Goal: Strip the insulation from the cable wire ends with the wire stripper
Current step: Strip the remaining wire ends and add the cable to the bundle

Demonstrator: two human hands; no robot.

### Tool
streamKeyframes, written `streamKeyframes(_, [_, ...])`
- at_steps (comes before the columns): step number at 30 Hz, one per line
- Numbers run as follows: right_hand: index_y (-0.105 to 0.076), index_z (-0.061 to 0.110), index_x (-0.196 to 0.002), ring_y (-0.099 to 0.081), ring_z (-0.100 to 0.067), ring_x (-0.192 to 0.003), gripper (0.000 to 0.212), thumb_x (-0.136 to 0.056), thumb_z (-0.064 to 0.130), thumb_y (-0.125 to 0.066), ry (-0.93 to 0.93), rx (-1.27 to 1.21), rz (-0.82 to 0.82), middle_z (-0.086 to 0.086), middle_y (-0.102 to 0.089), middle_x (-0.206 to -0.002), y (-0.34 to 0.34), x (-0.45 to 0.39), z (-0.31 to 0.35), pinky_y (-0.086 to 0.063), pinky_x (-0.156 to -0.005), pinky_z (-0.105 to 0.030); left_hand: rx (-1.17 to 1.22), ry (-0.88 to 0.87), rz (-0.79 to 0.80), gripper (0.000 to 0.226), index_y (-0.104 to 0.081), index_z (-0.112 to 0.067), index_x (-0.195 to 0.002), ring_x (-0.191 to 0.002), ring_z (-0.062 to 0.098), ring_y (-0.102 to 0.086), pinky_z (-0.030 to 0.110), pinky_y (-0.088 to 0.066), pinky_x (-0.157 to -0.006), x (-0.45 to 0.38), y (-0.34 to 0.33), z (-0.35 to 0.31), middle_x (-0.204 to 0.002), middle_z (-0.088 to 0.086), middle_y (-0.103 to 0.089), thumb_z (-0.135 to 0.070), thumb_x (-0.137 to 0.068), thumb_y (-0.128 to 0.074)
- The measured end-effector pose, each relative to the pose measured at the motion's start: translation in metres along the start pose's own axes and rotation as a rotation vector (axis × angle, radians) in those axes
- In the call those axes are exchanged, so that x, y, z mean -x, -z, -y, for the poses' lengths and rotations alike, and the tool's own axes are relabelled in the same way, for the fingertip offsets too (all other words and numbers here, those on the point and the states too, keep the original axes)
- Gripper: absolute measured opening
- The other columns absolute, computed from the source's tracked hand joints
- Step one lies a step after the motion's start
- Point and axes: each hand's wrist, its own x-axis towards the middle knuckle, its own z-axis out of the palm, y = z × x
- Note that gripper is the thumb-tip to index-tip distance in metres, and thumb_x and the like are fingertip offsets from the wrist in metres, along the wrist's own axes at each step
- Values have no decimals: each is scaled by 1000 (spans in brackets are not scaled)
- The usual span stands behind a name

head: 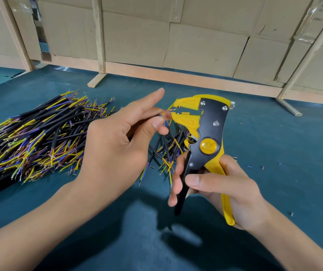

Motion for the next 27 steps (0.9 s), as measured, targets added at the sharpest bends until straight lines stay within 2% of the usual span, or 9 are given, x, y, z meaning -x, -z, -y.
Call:
streamKeyframes(4, [-63,-5,-98,-66,-48,-77,27,-78,13,-68,6,-41,28,-22,-64,-87,2,0,-1,-54,-72,-47,-97,-56,15,37,-60,-21,-135,-88,9,-69,24,-52,-79,-2,2,0,-97,-12,-75,-14,-99,-61])
streamKeyframes(8, [-60,-6,-100,-65,-47,-78,26,-81,12,-65,28,-47,85,-23,-63,-88,3,-1,-3,-52,-74,-48,-157,-85,20,39,-57,-17,-138,-88,1,-65,15,-49,-75,-4,5,2,-93,-13,-74,-10,-100,-60])
streamKeyframes(11, [-57,-9,-99,-65,-47,-79,26,-83,11,-63,50,-41,110,-21,-63,-89,4,-2,-3,-52,-74,-47,-199,-128,23,40,-56,-16,-139,-83,11,-65,26,-50,-74,-4,7,1,-94,-15,-73,-10,-100,-60])
streamKeyframes(13, [-56,-9,-99,-64,-47,-79,25,-83,10,-62,59,-41,132,-21,-63,-89,5,-2,-1,-51,-73,-48,-237,-180,20,39,-55,-14,-140,-79,13,-64,24,-50,-71,-4,7,1,-94,-16,-72,-10,-101,-59])
streamKeyframes(16, [-56,-10,-99,-64,-45,-78,26,-84,11,-60,73,-24,168,-21,-63,-89,7,-1,2,-48,-72,-52,-264,-233,5,38,-54,-14,-139,-81,7,-64,14,-45,-66,-4,9,0,-94,-17,-71,-8,-101,-58])
streamKeyframes(20, [-55,-10,-102,-63,-44,-79,26,-85,8,-59,80,-54,215,-24,-61,-89,5,0,5,-52,-74,-47,-279,-273,16,37,-54,-13,-136,-83,-13,-59,0,-35,-70,-5,9,1,-96,-21,-69,-5,-100,-60])
streamKeyframes(23, [-53,-13,-103,-63,-43,-79,28,-85,7,-58,73,-64,241,-25,-60,-89,5,0,5,-52,-74,-51,-303,-298,29,37,-56,-8,-134,-82,-24,-52,-4,-32,-71,-5,9,4,-93,-18,-69,-2,-98,-61])
streamKeyframes(27, [-54,-13,-100,-62,-45,-77,26,-84,7,-58,62,-34,243,-25,-60,-88,6,0,7,-52,-73,-50,-321,-286,-3,36,-57,-9,-134,-85,-23,-53,-3,-33,-72,-5,9,7,-93,-14,-72,-1,-98,-61])
